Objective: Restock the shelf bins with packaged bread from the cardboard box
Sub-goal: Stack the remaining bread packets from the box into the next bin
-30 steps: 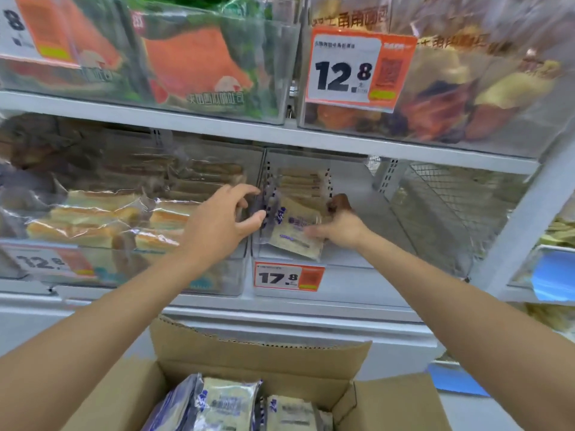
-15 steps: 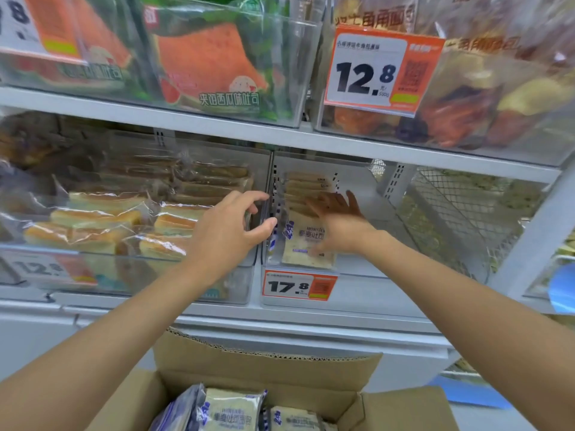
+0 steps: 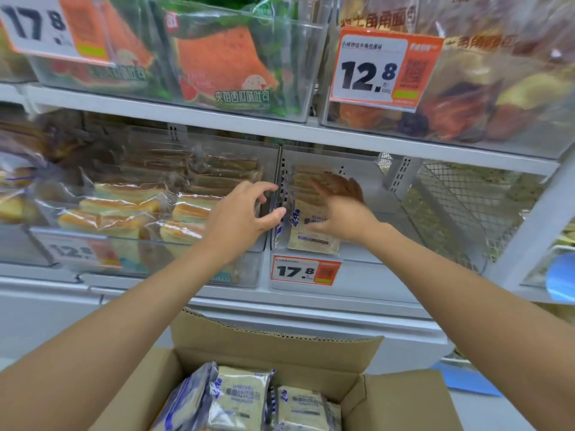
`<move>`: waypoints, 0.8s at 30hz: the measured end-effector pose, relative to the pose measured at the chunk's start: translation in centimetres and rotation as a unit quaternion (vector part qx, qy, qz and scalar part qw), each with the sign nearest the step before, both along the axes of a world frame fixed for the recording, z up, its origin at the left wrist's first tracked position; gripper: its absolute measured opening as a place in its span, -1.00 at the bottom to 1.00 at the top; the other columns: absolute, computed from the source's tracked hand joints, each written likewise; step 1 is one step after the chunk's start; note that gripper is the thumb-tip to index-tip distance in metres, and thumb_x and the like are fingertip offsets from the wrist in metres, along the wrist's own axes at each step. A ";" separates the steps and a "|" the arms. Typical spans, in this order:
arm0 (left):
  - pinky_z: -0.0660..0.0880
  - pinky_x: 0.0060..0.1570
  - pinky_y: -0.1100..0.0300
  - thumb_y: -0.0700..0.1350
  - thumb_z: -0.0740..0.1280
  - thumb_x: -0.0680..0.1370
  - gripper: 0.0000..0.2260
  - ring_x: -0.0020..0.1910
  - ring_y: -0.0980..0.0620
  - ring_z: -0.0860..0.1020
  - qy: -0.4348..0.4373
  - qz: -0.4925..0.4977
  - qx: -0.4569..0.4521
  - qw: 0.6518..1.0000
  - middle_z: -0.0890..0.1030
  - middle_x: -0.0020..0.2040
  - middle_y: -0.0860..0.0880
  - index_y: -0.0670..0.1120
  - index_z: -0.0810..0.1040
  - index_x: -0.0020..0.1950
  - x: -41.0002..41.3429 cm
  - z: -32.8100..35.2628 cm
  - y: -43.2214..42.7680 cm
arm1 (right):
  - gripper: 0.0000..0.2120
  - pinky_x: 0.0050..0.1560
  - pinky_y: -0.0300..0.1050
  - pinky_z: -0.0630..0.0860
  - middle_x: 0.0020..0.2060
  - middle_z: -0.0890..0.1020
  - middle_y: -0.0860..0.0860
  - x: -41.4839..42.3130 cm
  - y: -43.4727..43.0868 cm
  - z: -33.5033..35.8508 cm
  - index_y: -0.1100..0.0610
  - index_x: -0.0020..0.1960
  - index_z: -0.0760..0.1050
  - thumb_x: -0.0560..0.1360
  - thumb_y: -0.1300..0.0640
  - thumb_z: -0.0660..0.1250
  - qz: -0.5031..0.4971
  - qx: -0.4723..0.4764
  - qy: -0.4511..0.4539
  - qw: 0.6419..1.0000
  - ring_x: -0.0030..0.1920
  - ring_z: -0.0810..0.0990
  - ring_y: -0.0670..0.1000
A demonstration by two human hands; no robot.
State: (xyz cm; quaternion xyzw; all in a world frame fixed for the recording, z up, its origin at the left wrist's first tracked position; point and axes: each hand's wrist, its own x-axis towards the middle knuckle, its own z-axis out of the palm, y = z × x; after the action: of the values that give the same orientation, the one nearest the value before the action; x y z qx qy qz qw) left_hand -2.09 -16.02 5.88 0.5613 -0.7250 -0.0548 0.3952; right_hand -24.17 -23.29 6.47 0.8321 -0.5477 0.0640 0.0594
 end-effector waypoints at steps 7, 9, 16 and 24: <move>0.50 -0.23 0.02 0.08 0.40 0.51 -0.79 -0.18 0.04 0.50 -0.042 0.018 -0.015 0.999 0.52 -0.16 0.06 0.02 0.54 0.05 -1.7 0.7 6.3 | -0.85 -0.07 0.04 0.52 -0.07 0.57 0.03 1.2 11.6 1.0 0.12 0.07 0.55 0.52 0.13 0.31 0.050 -0.071 -0.208 0.974 -0.07 0.55 0.08; 0.51 -0.20 -0.02 0.02 0.42 0.50 -0.86 -0.22 0.03 0.50 -0.020 -0.010 0.058 0.998 0.52 -0.25 0.08 0.00 0.54 -0.03 -1.9 -1.5 8.9 | -0.91 -0.15 0.03 0.51 -0.21 0.55 -0.02 1.4 15.0 -1.0 0.12 -0.03 0.55 0.49 0.18 0.30 0.047 -0.034 -0.232 0.971 -0.17 0.52 0.05; 0.58 -0.11 0.09 0.02 0.43 0.50 -0.88 -0.19 0.13 0.58 0.004 0.014 0.318 0.948 0.60 -0.19 0.13 0.06 0.56 -0.02 2.3 -14.7 16.2 | -0.73 0.11 -0.20 0.46 0.09 0.61 -0.03 -0.5 22.1 -14.5 0.09 0.25 0.53 0.55 0.16 0.32 -0.033 0.333 -0.190 0.923 0.05 0.54 -0.08; 0.34 -0.32 0.53 -0.19 0.42 0.52 -0.96 -0.41 0.33 0.45 0.125 0.071 0.366 0.919 0.55 -0.27 -0.01 -0.14 0.59 -0.07 7.1 -20.9 18.8 | -0.50 -0.05 -0.11 0.47 0.16 0.50 0.03 6.0 21.3 -25.4 0.15 0.35 0.33 0.52 -0.03 0.40 -0.199 0.507 -0.337 0.768 0.04 0.59 0.08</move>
State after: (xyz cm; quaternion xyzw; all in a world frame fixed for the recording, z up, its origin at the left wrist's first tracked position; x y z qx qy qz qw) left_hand 4.97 2.83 -15.06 0.7056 -0.5573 -0.3577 0.2523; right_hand -18.16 -1.98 -18.95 0.5385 -0.6387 0.0395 -0.5483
